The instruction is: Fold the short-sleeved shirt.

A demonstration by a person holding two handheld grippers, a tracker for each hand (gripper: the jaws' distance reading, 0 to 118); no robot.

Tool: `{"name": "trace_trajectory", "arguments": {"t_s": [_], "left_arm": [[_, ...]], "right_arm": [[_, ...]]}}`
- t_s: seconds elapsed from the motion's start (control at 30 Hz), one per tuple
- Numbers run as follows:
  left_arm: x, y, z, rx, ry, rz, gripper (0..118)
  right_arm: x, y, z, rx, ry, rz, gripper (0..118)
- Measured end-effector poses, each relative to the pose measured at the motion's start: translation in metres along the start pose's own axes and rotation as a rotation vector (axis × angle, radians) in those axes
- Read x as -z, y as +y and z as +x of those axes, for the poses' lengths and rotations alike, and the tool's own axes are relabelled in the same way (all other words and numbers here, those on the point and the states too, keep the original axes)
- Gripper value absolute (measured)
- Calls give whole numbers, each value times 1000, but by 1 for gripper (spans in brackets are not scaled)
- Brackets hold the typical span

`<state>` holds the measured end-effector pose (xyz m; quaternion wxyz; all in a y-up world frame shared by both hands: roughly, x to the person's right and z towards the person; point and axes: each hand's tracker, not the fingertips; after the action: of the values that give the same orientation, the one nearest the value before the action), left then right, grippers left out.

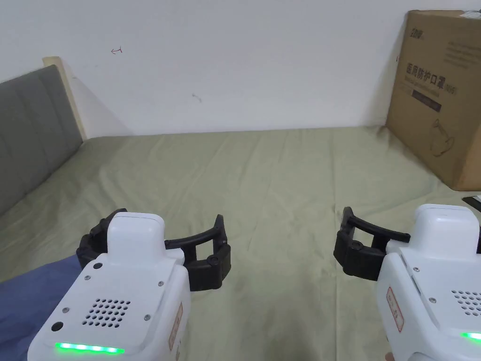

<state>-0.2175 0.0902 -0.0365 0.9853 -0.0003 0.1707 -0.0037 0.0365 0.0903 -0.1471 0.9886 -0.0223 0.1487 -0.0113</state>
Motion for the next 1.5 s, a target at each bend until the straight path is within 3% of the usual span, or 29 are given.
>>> {"name": "trace_trajectory", "arguments": {"t_s": [0.1,0.13,0.17,0.2,0.23,0.27,0.3,0.4,0.47,0.57,0.67,0.97,1.13,1.37,1.5], "left_arm": [[0,1,-1,-5,1,-10,118],[-1,3,-1,-1,7,-19,117],[-2,4,-1,4,17,-25,113],[-2,4,-1,12,26,-24,102],[-2,4,-2,16,30,-20,65],[-2,5,-2,24,32,-17,27],[0,6,-2,26,55,-14,4],[4,4,-7,10,136,-13,3],[2,4,-24,-101,64,-72,0],[5,6,-26,-119,88,-61,0],[0,11,-34,-115,124,-59,0],[-43,26,-83,-88,340,-51,0],[-80,24,-112,-65,477,-74,0],[-97,11,-139,-106,524,-159,0],[-80,-11,-149,-167,488,-229,0]], "right_arm": [[0,2,-4,-17,7,-10,117],[0,2,-7,-27,7,-7,111],[-2,2,-10,-40,-6,2,100],[-3,1,-13,-56,-13,21,74],[-3,1,-15,-66,-11,30,35],[-2,1,-18,-76,-20,28,13],[1,2,-20,-81,-27,17,11],[2,3,-20,-63,-6,-7,3],[3,0,-19,-56,17,-13,0],[3,2,-23,-73,13,-2,0],[7,8,-31,-92,71,14,0],[16,22,-111,-140,385,53,0],[11,19,-163,-116,575,23,0],[-2,7,-205,-156,689,4,0],[3,0,-214,-178,706,-25,0]]}}
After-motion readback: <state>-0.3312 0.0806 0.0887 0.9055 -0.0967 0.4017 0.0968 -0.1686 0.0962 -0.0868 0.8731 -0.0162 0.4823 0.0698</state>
